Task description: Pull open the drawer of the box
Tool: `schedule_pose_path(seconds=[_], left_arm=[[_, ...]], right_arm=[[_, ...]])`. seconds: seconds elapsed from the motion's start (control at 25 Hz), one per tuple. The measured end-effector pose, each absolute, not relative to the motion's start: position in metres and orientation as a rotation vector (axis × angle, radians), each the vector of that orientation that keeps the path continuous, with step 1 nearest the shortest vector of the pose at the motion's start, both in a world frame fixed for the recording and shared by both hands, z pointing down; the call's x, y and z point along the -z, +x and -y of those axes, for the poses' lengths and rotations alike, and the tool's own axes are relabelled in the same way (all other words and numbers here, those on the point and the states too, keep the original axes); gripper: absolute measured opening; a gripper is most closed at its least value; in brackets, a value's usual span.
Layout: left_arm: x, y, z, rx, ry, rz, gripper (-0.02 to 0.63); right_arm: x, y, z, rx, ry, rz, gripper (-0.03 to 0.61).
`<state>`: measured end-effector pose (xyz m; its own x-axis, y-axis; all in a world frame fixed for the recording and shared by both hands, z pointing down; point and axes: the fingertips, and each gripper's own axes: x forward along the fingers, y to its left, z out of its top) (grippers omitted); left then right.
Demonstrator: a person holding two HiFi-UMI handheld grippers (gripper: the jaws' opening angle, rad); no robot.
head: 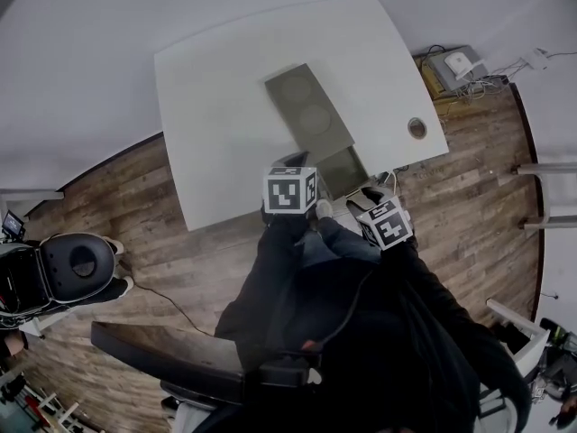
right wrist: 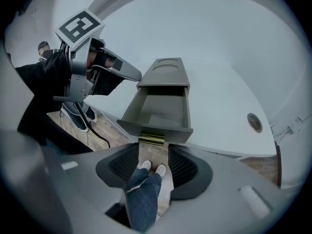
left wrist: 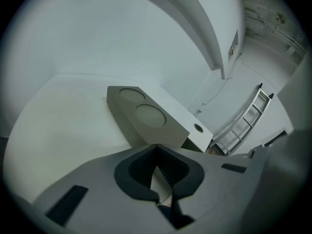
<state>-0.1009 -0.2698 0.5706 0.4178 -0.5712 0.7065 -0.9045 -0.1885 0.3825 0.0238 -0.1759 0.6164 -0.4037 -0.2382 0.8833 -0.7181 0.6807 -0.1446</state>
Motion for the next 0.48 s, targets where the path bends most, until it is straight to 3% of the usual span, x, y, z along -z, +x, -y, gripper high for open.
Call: schedule_pose_path(seconds=[0.24, 0.48], left_arm=[[-0.568, -0.094, 0.274, -0.532, 1.879, 1.241, -0.005], [-0.511, -0.091, 0.285, -0.365, 1.952, 1.276, -0.005]], right_arm=[[-0.586, 0.063, 0.206, -0.646, 0.886, 2.005, 0.181], [-0.487, 0.055, 0.272, -0.520, 1.100, 2.201, 0.181]])
